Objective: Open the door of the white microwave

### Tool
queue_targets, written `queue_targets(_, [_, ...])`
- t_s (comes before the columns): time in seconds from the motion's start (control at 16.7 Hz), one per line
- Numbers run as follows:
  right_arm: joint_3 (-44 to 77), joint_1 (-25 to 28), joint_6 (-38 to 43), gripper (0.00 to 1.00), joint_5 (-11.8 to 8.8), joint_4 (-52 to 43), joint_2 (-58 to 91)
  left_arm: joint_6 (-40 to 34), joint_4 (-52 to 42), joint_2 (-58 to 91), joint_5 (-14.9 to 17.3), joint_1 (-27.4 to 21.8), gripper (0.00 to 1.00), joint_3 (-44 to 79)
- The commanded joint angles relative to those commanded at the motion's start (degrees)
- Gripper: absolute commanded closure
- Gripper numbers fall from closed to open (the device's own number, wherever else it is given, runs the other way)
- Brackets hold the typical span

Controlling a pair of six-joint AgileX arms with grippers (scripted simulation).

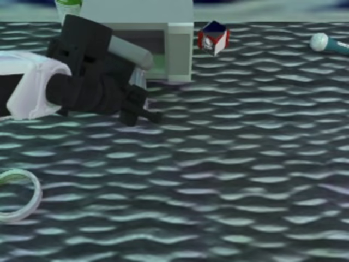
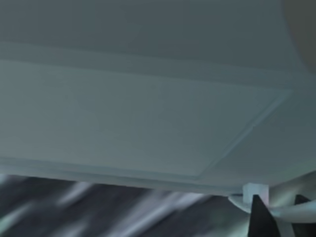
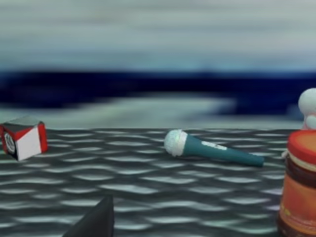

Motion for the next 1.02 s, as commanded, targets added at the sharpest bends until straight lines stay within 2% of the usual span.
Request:
queue_targets(0.42, [0.0,0.0,0.0,0.0,0.0,0.0,0.0,4.06,-0.52,-1.16,2.66,2.06,1.0,-1.18])
queue_targets(1.02, [0.0,0.0,0.0,0.0,0.0,0.0,0.0,4.1,-0.52,-1.17,2.68,2.08,1.0,-1.19])
